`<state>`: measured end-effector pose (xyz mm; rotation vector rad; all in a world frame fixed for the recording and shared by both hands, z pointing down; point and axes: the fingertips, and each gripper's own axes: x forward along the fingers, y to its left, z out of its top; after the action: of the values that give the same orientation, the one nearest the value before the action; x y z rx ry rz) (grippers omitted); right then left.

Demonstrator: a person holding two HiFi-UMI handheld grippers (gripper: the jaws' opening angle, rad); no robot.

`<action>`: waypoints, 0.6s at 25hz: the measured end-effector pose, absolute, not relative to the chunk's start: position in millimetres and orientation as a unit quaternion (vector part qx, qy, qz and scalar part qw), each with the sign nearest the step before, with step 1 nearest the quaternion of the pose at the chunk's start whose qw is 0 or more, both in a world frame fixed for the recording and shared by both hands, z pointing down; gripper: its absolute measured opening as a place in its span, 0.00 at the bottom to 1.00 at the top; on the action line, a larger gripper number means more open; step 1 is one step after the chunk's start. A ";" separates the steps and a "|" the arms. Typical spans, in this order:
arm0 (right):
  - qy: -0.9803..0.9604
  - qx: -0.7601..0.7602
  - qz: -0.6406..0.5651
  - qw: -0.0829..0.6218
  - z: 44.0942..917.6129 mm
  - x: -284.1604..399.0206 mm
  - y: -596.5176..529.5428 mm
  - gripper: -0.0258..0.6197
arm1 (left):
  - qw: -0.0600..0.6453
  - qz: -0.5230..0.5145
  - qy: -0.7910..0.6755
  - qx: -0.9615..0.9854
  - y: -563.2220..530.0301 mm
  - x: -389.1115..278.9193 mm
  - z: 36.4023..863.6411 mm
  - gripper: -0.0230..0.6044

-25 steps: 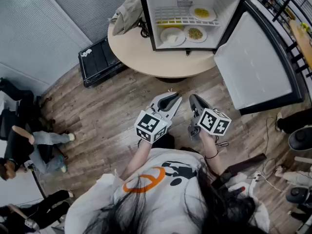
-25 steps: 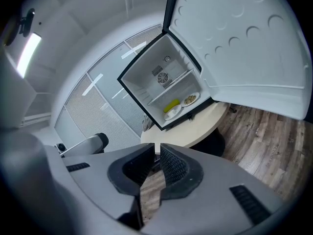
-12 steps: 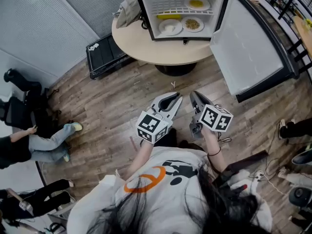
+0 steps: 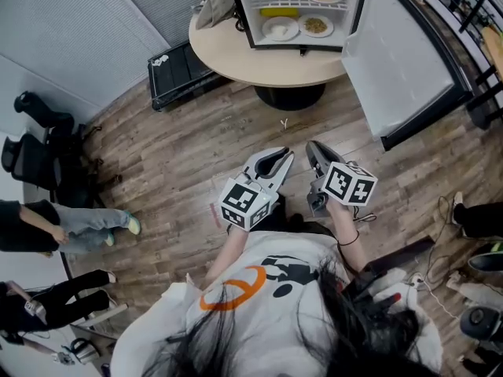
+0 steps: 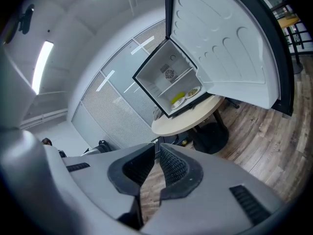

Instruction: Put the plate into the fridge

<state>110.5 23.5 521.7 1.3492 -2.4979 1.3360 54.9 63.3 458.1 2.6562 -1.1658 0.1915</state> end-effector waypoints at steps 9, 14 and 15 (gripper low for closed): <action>-0.808 0.415 0.418 0.018 517.8 101.9 33.4 0.11 | 0.113 0.052 -0.415 0.901 73.2 46.4 449.5 0.12; -0.812 0.412 0.413 0.020 513.8 101.2 29.1 0.11 | 0.110 0.050 -0.414 0.902 69.8 46.4 447.1 0.12; -0.812 0.413 0.413 0.020 513.6 102.3 28.9 0.11 | 0.110 0.048 -0.414 0.902 69.1 47.3 446.4 0.12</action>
<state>102.3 28.9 513.6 1.2799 -2.5183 1.2813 47.3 69.1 446.4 2.6520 -1.2163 0.1418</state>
